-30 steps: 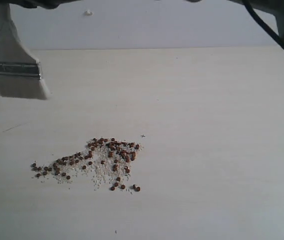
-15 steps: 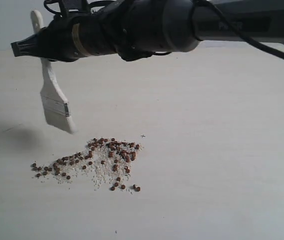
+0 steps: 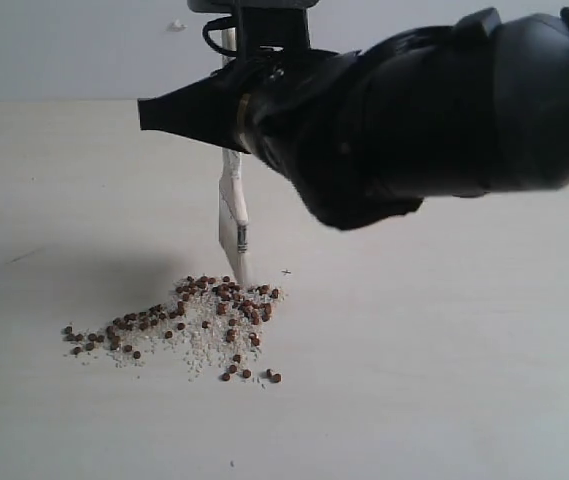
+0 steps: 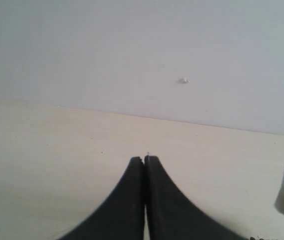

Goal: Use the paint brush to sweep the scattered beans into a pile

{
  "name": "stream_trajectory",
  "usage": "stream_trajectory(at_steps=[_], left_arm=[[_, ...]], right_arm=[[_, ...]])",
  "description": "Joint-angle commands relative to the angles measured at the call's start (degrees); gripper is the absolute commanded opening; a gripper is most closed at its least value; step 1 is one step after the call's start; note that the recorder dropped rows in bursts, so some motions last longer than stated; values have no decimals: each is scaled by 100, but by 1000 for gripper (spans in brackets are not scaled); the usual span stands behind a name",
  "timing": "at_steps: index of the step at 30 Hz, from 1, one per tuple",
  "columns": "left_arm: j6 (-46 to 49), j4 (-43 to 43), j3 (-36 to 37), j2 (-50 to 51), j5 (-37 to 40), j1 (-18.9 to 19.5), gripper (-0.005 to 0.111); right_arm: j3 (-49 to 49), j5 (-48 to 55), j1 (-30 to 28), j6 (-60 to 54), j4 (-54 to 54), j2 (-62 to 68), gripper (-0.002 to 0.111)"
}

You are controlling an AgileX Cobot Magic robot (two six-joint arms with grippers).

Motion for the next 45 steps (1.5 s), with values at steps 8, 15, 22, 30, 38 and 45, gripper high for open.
stream_trajectory(at_steps=[8,15,22,30,38,45], left_arm=[[6,-23,-1,-37,-3,17,0],[6,-23,-1,-37,-3,17,0],[6,-23,-1,-37,-3,17,0],[6,-23,-1,-37,-3,17,0],[6,-23,-1,-37,-3,17,0],[6,-23,-1,-37,-3,17,0]], right_arm=[[-8,2700,1999,31,-159,46,0],[-1722,2682,2600,49,-94,1260,0],[-3103,2831,2600,49,26,2593,0],[-3612,2835,2628,49,176,3256,0],[-3638,3714,2616,49,792,3390,0],[-3540,3947,2616,18,971,3390,0]])
